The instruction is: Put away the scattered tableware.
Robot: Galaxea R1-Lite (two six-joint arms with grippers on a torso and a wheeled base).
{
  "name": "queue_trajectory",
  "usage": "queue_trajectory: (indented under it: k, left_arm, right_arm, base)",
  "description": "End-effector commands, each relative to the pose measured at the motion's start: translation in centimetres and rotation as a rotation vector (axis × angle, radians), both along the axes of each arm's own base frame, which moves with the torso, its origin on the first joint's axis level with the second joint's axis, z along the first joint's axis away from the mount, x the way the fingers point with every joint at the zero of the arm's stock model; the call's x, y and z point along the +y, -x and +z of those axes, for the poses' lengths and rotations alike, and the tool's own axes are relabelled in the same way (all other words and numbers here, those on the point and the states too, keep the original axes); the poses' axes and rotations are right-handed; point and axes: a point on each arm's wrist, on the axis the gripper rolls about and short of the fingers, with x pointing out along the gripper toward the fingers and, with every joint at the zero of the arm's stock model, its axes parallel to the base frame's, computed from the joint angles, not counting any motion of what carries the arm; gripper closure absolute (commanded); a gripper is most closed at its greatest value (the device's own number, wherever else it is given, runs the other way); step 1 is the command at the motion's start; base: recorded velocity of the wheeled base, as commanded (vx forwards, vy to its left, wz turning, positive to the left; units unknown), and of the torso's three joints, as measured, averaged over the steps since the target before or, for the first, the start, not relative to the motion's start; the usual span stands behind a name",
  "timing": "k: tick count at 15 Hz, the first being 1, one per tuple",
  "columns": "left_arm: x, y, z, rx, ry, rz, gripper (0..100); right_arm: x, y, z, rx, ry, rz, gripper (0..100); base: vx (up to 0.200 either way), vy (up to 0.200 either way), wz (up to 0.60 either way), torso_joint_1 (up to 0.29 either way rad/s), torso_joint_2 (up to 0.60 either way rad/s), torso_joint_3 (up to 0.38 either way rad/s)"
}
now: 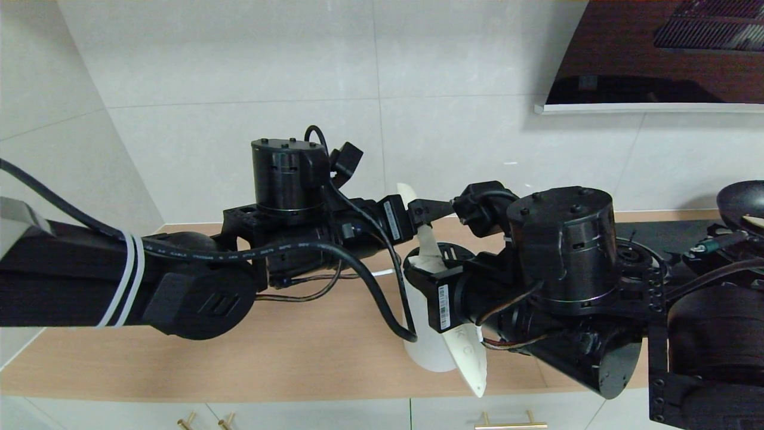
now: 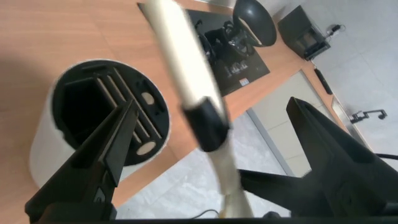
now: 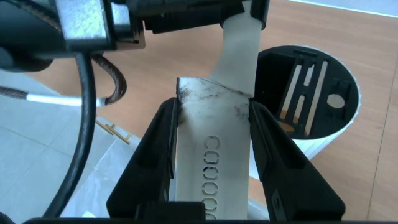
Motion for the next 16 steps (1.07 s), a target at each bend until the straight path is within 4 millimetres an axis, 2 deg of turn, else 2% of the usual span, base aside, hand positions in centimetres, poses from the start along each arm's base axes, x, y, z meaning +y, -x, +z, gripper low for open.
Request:
queue_trajectory:
  k: [1, 5, 6, 10, 16]
  left_arm:
    - [-0.06, 0.16, 0.13, -0.002, 0.002, -0.004, 0]
    - [-0.08, 0.14, 0.07, 0.000, 0.001, -0.004, 0]
    - [-0.09, 0.13, 0.12, -0.002, 0.002, -0.004, 100]
    - [-0.22, -0.16, -0.45, 0.012, -0.006, -0.002, 100]
    - [-0.11, -0.01, -0.11, 0.004, -0.001, 0.001, 100]
  right_arm:
    - [0.03, -0.02, -0.06, 0.002, 0.000, -0.001, 100]
    - [0.02, -0.01, -0.10, 0.004, 0.000, -0.001, 100]
    - [0.02, -0.01, -0.10, 0.004, 0.000, -0.001, 100]
    - [0.05, -0.04, -0.14, 0.004, -0.001, -0.003, 100]
    - [0.38, -0.47, -0.42, -0.021, -0.021, -0.032, 100]
  base:
    - [0.000, 0.000, 0.00, 0.000, 0.00, 0.000]
    - [0.000, 0.000, 0.00, 0.000, 0.00, 0.000]
    - [0.000, 0.000, 0.00, 0.000, 0.00, 0.000]
    - [0.000, 0.000, 0.00, 0.000, 0.00, 0.000]
    - [0.000, 0.000, 0.00, 0.000, 0.00, 0.000]
